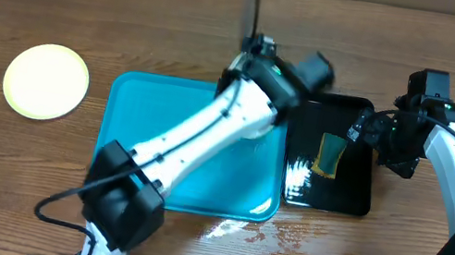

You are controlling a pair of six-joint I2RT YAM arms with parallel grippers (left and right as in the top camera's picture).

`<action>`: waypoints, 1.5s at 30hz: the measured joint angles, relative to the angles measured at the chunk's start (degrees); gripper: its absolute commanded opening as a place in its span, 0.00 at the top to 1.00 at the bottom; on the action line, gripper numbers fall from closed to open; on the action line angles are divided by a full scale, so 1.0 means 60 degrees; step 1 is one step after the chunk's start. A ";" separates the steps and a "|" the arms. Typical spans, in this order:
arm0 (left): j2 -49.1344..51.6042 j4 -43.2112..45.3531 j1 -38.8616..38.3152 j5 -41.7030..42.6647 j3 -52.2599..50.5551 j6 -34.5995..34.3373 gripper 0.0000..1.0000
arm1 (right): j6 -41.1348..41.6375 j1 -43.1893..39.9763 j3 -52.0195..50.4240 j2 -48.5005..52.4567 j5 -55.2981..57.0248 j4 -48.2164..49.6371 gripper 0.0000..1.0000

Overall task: Clean dirty plates on tray and stack at the side
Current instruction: 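Lift the white plate with the left gripper and carry it left, then lower the white plate onto the stacked plates and open the left gripper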

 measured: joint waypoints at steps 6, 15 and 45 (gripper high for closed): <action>0.0000 0.1067 0.4007 0.8105 0.0000 0.4408 0.96 | 0.0000 -0.0007 0.0000 0.0000 0.0000 0.0011 0.00; 0.0000 0.0637 1.1668 0.9832 0.0000 0.4481 0.96 | 0.0000 -0.0007 0.0000 0.0000 0.0000 0.0007 0.00; 0.0000 0.2911 1.3376 1.1744 -0.1599 0.4160 0.11 | 0.0000 -0.0007 0.0000 0.0000 0.0000 0.0011 0.00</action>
